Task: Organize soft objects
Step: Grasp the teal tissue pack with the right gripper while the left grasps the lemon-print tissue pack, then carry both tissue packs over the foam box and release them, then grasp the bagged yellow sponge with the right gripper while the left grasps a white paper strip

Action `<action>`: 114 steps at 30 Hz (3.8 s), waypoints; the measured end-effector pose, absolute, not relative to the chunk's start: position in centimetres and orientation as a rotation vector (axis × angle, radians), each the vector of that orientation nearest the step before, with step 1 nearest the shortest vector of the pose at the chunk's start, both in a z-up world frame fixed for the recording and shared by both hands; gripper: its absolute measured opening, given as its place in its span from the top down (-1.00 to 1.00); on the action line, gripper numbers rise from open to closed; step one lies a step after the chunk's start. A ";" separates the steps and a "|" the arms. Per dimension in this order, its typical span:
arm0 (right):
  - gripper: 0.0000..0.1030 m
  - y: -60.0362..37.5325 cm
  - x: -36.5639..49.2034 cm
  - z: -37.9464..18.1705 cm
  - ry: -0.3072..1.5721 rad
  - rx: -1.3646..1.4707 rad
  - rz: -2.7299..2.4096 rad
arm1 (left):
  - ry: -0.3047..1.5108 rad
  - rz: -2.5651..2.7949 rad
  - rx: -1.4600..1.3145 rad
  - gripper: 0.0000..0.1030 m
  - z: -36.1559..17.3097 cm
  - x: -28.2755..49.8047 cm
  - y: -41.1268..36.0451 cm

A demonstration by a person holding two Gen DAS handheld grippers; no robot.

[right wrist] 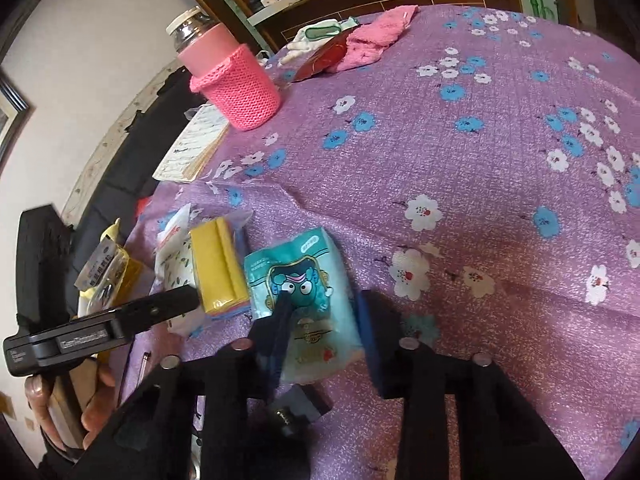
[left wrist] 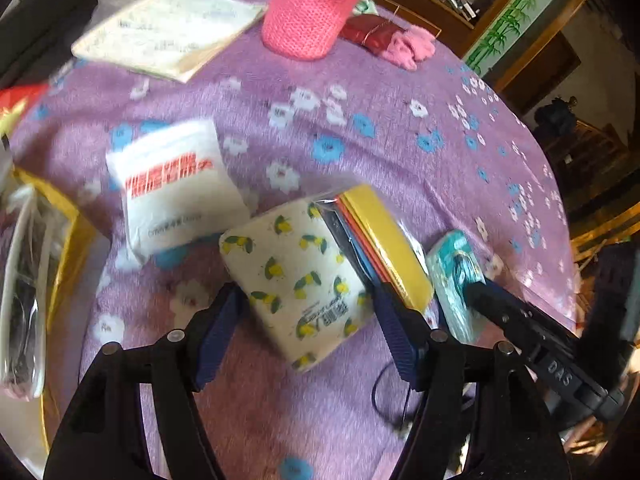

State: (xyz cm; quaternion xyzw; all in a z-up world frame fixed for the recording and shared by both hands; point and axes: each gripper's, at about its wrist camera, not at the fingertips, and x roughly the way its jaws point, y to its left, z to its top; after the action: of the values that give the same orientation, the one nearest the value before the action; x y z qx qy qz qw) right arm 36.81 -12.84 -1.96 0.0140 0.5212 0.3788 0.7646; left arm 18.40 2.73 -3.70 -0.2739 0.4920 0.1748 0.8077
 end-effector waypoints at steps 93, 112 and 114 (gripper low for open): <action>-0.40 3.8 13.1 8.4 0.852 -0.024 1.283 | 0.787 0.473 -0.584 -0.27 3.4 -13.6 10.0; -0.60 -4.1 30.4 5.9 1.160 -0.034 0.673 | 0.746 0.294 -0.623 -0.27 4.8 -9.3 7.9; -0.60 -3.2 31.4 4.2 1.196 -0.088 0.585 | 0.747 0.287 -0.620 -0.27 4.9 -9.4 7.8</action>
State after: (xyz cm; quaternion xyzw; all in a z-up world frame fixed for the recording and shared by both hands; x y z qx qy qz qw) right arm 31.42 -3.16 4.22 -0.0409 0.5545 0.2715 0.7856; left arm -9.37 7.83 4.94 -0.2967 0.3577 0.1374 0.8747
